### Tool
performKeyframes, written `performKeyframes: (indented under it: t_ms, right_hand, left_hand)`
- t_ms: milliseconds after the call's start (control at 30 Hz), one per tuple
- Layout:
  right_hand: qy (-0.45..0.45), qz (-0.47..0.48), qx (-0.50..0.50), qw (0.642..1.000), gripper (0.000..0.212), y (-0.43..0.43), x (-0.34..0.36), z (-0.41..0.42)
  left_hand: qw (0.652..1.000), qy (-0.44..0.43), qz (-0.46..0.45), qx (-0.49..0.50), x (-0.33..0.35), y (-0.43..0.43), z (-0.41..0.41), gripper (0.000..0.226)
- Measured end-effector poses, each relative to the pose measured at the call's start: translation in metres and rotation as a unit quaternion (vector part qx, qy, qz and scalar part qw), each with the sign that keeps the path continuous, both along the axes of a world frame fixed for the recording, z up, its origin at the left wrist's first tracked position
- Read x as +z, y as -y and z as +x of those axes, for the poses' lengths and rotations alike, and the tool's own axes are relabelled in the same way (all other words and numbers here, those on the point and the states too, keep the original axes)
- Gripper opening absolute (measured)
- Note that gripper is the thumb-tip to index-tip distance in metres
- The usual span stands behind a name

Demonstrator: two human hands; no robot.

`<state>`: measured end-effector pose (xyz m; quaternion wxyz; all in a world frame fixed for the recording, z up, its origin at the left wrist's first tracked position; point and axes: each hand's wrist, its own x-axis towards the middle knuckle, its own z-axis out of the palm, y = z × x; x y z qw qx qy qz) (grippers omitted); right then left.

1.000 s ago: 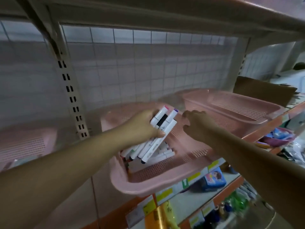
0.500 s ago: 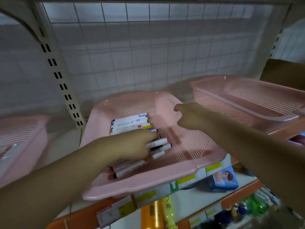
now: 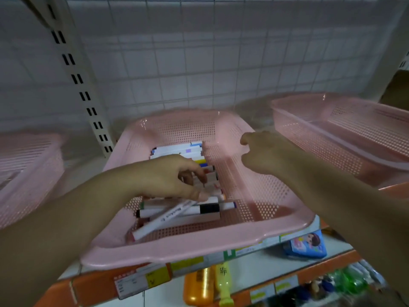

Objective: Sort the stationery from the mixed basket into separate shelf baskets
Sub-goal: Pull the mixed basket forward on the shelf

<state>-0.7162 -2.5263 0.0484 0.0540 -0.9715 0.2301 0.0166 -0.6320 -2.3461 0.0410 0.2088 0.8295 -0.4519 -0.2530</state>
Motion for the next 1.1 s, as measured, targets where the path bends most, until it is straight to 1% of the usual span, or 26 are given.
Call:
performKeyframes:
  t_ms: [67,133,200,367,500,567,667,733,833,933,1100]
  right_hand:
    - [0.009,-0.006,0.001,1.000,0.042,0.000,-0.001,0.000]
    - [0.011,-0.010,0.002,1.000,0.041,0.000,-0.001,0.000]
    - [0.011,-0.011,0.003,1.000,0.041,0.000,-0.001,0.000]
    - [0.011,0.046,-0.004,0.999,0.041,-0.004,0.000,0.000]
    - [0.018,0.037,-0.004,0.999,0.041,-0.003,-0.002,0.002]
    - [0.017,0.052,-0.007,0.998,0.042,-0.004,-0.002,0.002]
    - [0.025,0.059,-0.009,0.998,0.041,-0.004,-0.002,0.001]
    - [0.031,0.060,-0.009,0.998,0.041,-0.004,-0.002,0.000]
    - [0.032,0.061,-0.009,0.998,0.041,-0.004,-0.003,0.000]
    - [0.034,0.064,-0.011,0.997,0.042,-0.004,-0.003,0.000]
    - [0.032,0.059,-0.011,0.998,0.041,-0.004,-0.003,0.000]
  left_hand:
    - [0.999,-0.038,-0.015,-0.008,-0.001,0.001,-0.001,0.027]
    - [0.998,-0.052,-0.022,-0.014,-0.002,0.001,0.000,0.014]
    - [0.998,-0.049,-0.007,-0.032,-0.003,0.000,0.001,0.014]
    - [0.993,0.014,0.075,-0.092,-0.007,0.000,0.004,0.013]
    - [0.982,0.078,0.120,-0.125,-0.012,0.004,0.003,0.018]
    - [0.980,0.085,0.122,-0.129,-0.011,0.004,0.003,0.021]
    - [0.990,0.043,0.083,-0.108,-0.009,0.002,0.003,0.021]
    - [0.988,0.030,0.088,-0.120,-0.008,0.002,0.000,0.022]
    - [0.978,0.075,0.132,-0.144,-0.012,0.005,-0.002,0.028]
    - [0.973,0.122,0.141,-0.139,-0.013,0.005,-0.001,0.026]
    - [0.977,0.104,0.140,-0.124,-0.011,0.003,0.005,0.016]
